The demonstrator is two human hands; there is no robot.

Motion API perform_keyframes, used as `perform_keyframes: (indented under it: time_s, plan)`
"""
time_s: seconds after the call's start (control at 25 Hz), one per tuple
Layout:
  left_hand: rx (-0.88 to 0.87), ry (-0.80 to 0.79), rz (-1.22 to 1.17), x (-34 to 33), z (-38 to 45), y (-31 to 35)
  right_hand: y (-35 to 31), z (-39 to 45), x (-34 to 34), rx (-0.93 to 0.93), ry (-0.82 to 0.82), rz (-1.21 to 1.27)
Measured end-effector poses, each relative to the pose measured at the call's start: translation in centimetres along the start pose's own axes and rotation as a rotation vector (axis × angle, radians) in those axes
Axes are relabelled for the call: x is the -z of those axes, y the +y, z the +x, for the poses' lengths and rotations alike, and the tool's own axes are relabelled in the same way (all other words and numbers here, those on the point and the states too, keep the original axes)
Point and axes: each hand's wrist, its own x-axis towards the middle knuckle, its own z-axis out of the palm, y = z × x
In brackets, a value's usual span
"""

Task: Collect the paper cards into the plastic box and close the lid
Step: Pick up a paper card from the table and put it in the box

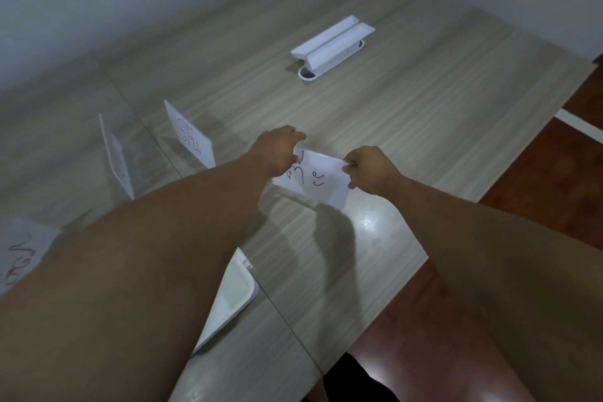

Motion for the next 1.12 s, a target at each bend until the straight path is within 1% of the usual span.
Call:
perform_keyframes:
  time_s: [0.12, 0.28, 0.36, 0.44, 0.52, 0.6, 0.68, 0.76, 0.88, 0.96, 1.12]
  plan:
    - [0.029, 0.082, -0.094, 0.9, 0.3, -0.5, -0.1, 2.1, 2.1, 0.071, 0.048, 0.019]
    - [0.136, 0.144, -0.237, 4.9, -2.1, -2.4, -2.9, 3.6, 3.0, 0.181, 0.078, 0.004]
    - [0.197, 0.188, -0.263, 7.0, -4.8, -3.6, -5.8, 3.1, 2.6, 0.227, 0.099, 0.081]
    - [0.233, 0.260, -0.253, 8.8, -8.0, -4.7, -9.1, 2.4, 1.8, 0.226, 0.161, 0.236]
    - [0.281, 0.337, -0.250, 10.1, -12.0, -6.0, -12.9, 1.2, 0.8, 0.266, 0.215, 0.370]
    - [0.330, 0.415, -0.234, 11.3, -16.6, -7.7, -17.0, -0.5, -0.3, 0.364, 0.227, 0.427]
    - [0.399, 0.471, -0.239, 12.0, -21.5, -9.6, -20.7, -2.8, -1.7, 0.465, 0.209, 0.415]
    - [0.459, 0.489, -0.265, 11.8, -26.1, -11.1, -23.5, -5.2, -3.4, 0.556, 0.175, 0.362]
    - [0.502, 0.488, -0.329, 9.4, -32.3, -12.6, -25.5, -8.4, -6.9, 0.612, 0.093, 0.298]
    - [0.524, 0.489, -0.403, 7.1, -35.0, -12.8, -25.2, -10.1, -8.8, 0.611, 0.064, 0.270]
    - [0.551, 0.463, -0.542, 1.4, -38.2, -12.4, -22.1, -12.9, -12.8, 0.549, -0.021, 0.248]
